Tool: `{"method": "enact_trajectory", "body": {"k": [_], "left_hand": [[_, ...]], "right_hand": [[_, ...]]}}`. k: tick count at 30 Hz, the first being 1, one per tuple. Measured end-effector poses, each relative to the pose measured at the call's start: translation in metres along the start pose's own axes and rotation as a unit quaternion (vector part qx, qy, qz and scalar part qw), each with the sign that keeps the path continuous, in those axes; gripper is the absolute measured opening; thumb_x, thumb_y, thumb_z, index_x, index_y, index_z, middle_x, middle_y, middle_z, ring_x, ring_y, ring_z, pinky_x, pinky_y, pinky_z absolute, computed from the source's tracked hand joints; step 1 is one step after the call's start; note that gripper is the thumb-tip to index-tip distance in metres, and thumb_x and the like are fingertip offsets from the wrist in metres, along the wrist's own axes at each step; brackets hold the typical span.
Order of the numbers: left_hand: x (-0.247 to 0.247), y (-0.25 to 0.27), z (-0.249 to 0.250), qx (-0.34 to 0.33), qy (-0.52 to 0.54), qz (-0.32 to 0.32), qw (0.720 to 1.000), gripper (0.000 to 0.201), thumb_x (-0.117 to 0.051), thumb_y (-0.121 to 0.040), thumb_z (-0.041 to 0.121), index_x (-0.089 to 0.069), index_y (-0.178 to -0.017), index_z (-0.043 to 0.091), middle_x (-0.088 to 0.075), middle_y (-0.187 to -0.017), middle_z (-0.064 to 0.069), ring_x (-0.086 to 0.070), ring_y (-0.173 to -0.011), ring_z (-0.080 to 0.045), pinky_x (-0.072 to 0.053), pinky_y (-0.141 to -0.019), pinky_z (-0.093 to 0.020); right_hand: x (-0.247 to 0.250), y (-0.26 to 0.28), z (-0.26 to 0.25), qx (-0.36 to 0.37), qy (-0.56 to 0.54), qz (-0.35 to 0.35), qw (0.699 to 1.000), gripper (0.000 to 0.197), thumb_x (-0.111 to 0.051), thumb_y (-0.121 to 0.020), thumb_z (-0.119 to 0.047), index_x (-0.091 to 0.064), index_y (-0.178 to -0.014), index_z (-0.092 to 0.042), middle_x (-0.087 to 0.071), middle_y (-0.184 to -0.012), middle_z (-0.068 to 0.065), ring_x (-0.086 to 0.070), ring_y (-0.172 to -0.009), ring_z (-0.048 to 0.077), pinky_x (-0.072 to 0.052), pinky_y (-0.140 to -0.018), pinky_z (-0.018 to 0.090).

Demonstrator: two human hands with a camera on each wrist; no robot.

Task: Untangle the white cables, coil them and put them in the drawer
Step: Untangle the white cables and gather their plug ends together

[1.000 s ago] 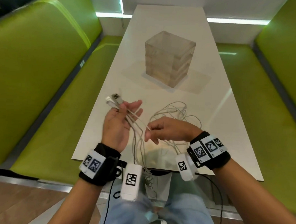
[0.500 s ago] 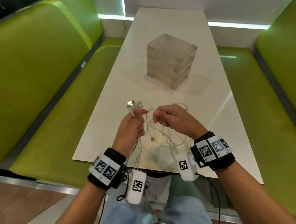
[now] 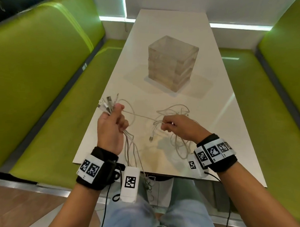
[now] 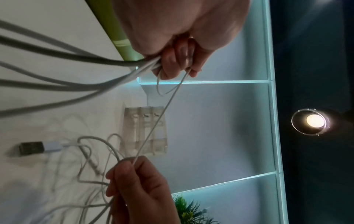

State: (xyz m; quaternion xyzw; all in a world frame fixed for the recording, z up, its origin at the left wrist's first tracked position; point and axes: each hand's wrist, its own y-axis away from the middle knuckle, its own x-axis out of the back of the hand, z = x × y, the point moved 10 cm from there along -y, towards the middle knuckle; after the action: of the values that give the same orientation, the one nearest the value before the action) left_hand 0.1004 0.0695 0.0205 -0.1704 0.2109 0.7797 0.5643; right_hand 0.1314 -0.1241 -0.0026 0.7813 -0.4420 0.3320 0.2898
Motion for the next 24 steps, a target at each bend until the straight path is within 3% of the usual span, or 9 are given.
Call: {"method": "enact_trajectory", "body": {"k": [3,5,8,11,14,16,18,20,24], "left_hand": [[0.018,-0.003,0.02,-0.048,0.041,0.037,0.997,0.021,-0.045,-0.1,0.016,-0.049,-0.08,0.012,-0.027,-0.048,0.011,-0.022,-0.045,-0.006,-0.025,-0.044,-0.019],[0.027,-0.009,0.031,-0.063,0.044,0.05,0.996,0.021,-0.045,-0.1,0.019,-0.049,-0.08,0.013,-0.028,-0.049,0.01,-0.022,-0.046,-0.006,-0.025,-0.044,-0.02],[0.022,-0.01,0.024,-0.05,-0.042,0.029,0.997,0.021,-0.047,-0.099,0.02,-0.05,-0.08,0.013,-0.03,-0.047,0.012,-0.025,-0.044,-0.005,-0.026,-0.044,-0.019],[-0.003,0.003,-0.012,-0.014,-0.165,-0.03,0.986,0.021,-0.053,-0.095,0.022,-0.052,-0.076,0.014,-0.032,-0.047,0.009,-0.026,-0.045,-0.008,-0.027,-0.045,-0.022],[-0.028,0.017,-0.039,0.002,-0.202,-0.081,0.976,0.021,-0.057,-0.093,0.022,-0.054,-0.073,0.017,-0.036,-0.048,0.01,-0.028,-0.045,-0.008,-0.029,-0.044,-0.022],[-0.039,0.02,-0.044,0.007,-0.199,-0.093,0.976,0.018,-0.058,-0.093,0.019,-0.058,-0.076,0.015,-0.045,-0.05,0.01,-0.035,-0.045,-0.006,-0.031,-0.044,-0.02],[-0.043,0.021,-0.045,0.013,-0.174,-0.096,0.98,0.017,-0.057,-0.094,0.015,-0.059,-0.076,0.011,-0.049,-0.051,0.009,-0.037,-0.045,-0.005,-0.032,-0.045,-0.019],[-0.041,0.02,-0.041,0.005,-0.15,-0.083,0.985,0.023,-0.057,-0.093,0.011,-0.054,-0.07,0.012,-0.041,-0.045,0.007,-0.03,-0.043,-0.006,-0.028,-0.044,-0.019],[-0.027,0.012,-0.022,-0.024,-0.1,-0.034,0.994,0.02,-0.057,-0.092,0.012,-0.049,-0.074,0.01,-0.031,-0.046,0.01,-0.024,-0.043,-0.008,-0.027,-0.043,-0.02]], "right_hand": [[0.0,-0.004,0.022,-0.043,0.079,-0.008,0.996,0.017,-0.051,-0.091,-0.018,-0.057,-0.077,-0.023,-0.064,-0.086,-0.005,-0.057,-0.081,0.016,-0.044,-0.074,0.034],[0.01,-0.002,0.033,-0.054,0.043,0.028,0.997,0.019,-0.051,-0.089,-0.015,-0.061,-0.076,-0.025,-0.065,-0.08,-0.007,-0.059,-0.078,0.013,-0.045,-0.073,0.033],[0.023,0.003,0.019,-0.007,-0.035,0.091,0.995,0.019,-0.054,-0.091,-0.017,-0.068,-0.079,-0.02,-0.06,-0.067,-0.013,-0.056,-0.066,0.001,-0.044,-0.069,0.026],[0.027,0.005,-0.008,0.029,-0.084,0.121,0.989,0.018,-0.057,-0.091,-0.022,-0.072,-0.083,-0.018,-0.062,-0.065,-0.012,-0.058,-0.066,0.004,-0.045,-0.071,0.027],[0.021,0.007,-0.032,0.056,-0.091,0.098,0.989,0.016,-0.057,-0.09,-0.019,-0.073,-0.091,-0.018,-0.064,-0.069,-0.016,-0.06,-0.068,0.007,-0.048,-0.072,0.028],[0.012,0.009,-0.045,0.08,-0.056,0.071,0.993,0.019,-0.054,-0.09,-0.019,-0.072,-0.094,-0.021,-0.066,-0.072,-0.012,-0.06,-0.067,0.007,-0.048,-0.069,0.028],[0.007,0.011,-0.051,0.094,-0.025,0.059,0.994,0.018,-0.052,-0.091,-0.026,-0.068,-0.085,-0.028,-0.066,-0.07,-0.006,-0.06,-0.066,0.013,-0.049,-0.066,0.034],[0.007,0.01,-0.048,0.091,-0.025,0.058,0.994,0.017,-0.053,-0.092,-0.031,-0.063,-0.079,-0.028,-0.066,-0.072,-0.005,-0.059,-0.066,0.014,-0.05,-0.067,0.039],[0.0,0.002,-0.041,0.096,-0.019,0.038,0.994,0.016,-0.057,-0.091,-0.029,-0.062,-0.106,-0.031,-0.068,-0.085,-0.009,-0.054,-0.065,-0.003,-0.046,-0.068,0.029]]}}
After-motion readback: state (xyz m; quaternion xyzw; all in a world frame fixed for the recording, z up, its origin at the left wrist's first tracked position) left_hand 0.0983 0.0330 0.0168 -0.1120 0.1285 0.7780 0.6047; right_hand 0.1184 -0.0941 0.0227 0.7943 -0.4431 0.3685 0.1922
